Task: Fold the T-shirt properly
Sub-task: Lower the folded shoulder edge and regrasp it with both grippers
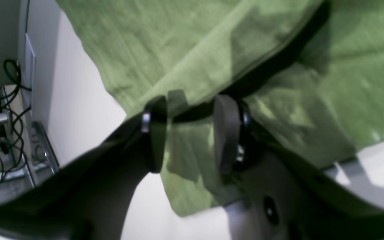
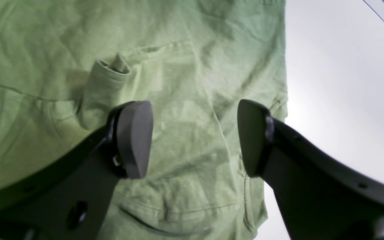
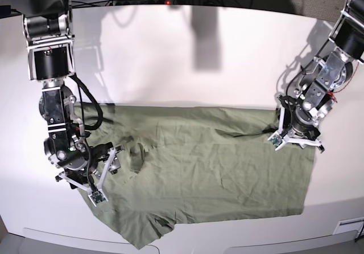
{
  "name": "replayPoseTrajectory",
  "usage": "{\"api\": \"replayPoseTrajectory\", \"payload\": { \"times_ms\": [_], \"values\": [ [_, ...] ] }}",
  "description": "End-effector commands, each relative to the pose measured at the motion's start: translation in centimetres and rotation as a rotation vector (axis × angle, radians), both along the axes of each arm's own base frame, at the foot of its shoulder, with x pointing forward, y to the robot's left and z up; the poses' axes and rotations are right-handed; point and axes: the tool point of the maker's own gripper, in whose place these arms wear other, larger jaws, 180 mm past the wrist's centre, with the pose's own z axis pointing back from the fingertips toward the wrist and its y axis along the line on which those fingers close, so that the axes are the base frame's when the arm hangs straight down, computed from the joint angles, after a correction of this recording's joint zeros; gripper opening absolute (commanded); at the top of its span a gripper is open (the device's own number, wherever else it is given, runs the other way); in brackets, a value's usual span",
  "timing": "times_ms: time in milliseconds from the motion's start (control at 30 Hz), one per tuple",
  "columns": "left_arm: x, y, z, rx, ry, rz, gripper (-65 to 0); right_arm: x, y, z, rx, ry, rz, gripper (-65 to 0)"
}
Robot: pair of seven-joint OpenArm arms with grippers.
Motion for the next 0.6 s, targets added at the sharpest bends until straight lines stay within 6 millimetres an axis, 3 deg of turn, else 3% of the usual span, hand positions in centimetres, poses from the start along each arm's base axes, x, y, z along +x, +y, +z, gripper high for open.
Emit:
{"api": "replayPoseTrajectory", "payload": {
  "times_ms": [0,167,333,567],
  "values": [
    [1.8,0.1,2.1,-0.007,-0.071,-0.010,-41.8,1.4,-0.3,2.4,0.004,-0.068,-0.001,-25.4],
    [2.1,-0.2,1.5,-0.018,-0.076,-0.019,-42.0,1.4,-0.3,2.4,0.004,-0.067,-0.001,-25.4],
    [3.9,0.9,1.1,-0.001,-0.076,0.044,-42.0,1.4,-0.3,2.4,0.003,-0.064,-0.002,-25.4],
    [7.0,1.0,3.6,0.009,-0.139,0.050,-42.0,1.3,-0.3,2.3,0.002,-0.061,-0.004,-25.4]
  ]
}}
